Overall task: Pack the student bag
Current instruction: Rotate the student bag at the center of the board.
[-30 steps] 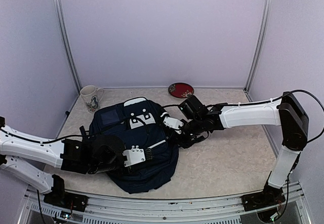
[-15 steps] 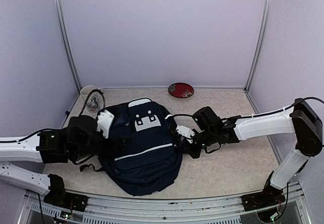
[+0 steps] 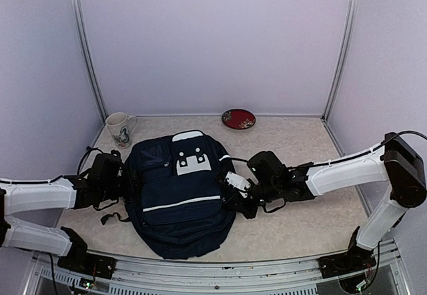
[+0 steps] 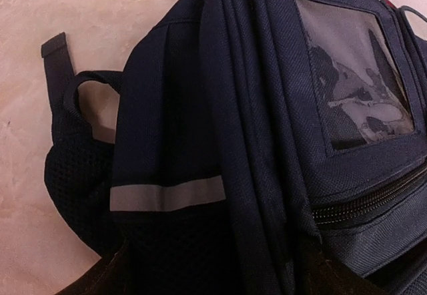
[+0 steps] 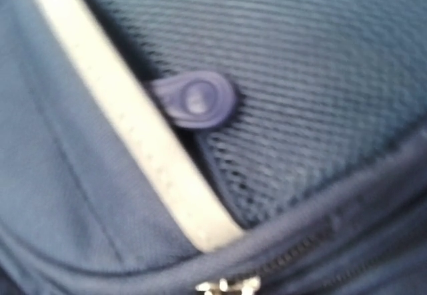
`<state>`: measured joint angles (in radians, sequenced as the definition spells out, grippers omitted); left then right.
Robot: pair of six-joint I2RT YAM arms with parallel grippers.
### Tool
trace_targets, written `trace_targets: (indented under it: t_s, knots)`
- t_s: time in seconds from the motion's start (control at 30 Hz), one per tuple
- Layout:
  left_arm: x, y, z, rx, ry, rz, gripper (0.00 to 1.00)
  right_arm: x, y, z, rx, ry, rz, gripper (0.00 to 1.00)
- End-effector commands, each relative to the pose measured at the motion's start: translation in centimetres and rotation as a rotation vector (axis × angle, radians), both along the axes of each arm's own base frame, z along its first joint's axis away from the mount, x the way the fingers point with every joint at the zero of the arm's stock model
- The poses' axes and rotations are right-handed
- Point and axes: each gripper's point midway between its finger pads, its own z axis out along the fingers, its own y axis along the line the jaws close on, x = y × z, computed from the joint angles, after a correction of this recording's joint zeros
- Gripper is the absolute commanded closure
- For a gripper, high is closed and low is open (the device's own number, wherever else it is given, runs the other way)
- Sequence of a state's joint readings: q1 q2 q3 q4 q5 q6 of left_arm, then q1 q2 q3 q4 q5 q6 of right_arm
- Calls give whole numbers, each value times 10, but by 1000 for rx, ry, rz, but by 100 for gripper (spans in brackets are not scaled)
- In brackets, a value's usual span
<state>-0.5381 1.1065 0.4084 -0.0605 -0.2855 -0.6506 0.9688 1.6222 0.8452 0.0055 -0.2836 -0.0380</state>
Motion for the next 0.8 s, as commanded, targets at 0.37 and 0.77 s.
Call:
trace_targets:
  t_s: [0.37,0.77]
  knots:
    - [126,-162,121,99,-383,-624,12,-35,118,29,263,118,50,100]
    - [-41,-158,139,230,-546,-876,43,5,84,50,289,158,-4,100]
